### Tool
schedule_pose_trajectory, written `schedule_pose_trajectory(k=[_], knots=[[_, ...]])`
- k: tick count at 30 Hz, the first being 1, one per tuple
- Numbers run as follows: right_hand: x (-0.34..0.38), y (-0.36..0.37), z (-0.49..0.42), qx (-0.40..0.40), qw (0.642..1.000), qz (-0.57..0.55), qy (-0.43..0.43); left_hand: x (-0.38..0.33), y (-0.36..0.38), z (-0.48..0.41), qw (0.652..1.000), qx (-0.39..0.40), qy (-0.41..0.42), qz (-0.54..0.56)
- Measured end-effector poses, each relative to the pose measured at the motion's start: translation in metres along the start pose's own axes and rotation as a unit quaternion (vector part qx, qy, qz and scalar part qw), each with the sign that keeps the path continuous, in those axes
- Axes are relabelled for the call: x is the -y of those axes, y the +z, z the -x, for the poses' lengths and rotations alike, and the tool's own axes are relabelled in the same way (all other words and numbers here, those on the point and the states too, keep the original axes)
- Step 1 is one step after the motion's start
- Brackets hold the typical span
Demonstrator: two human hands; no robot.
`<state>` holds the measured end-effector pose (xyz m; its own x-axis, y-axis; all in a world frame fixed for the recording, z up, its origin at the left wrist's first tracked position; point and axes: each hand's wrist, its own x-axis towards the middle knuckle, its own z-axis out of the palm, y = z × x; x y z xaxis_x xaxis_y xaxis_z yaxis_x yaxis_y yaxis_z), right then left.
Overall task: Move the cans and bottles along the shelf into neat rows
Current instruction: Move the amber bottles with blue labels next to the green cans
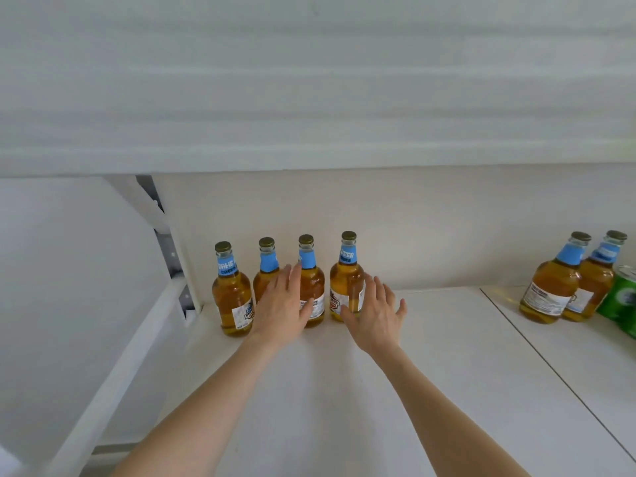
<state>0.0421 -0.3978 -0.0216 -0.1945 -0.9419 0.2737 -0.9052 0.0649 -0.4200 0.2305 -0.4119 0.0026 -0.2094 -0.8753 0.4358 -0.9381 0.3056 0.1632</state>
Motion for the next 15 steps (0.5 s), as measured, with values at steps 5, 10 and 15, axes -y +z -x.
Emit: schedule_pose_trajectory(k=[5, 10, 15], knots=[[-0.001, 0.010, -0.033, 0.039, 0.991, -0.122, 0.027, -0.008, 0.010, -0.030, 0.995, -0.031, -0.034, 0.094], [0.000, 0.013, -0.055, 0.092, 0.949, -0.298, 0.039, -0.014, 0.014, -0.059, 0.972, -0.008, -0.112, 0.209], [-0.007, 0.019, -0.062, 0.106, 0.922, -0.365, 0.069, -0.016, 0.017, -0.073, 0.952, 0.018, -0.158, 0.261]])
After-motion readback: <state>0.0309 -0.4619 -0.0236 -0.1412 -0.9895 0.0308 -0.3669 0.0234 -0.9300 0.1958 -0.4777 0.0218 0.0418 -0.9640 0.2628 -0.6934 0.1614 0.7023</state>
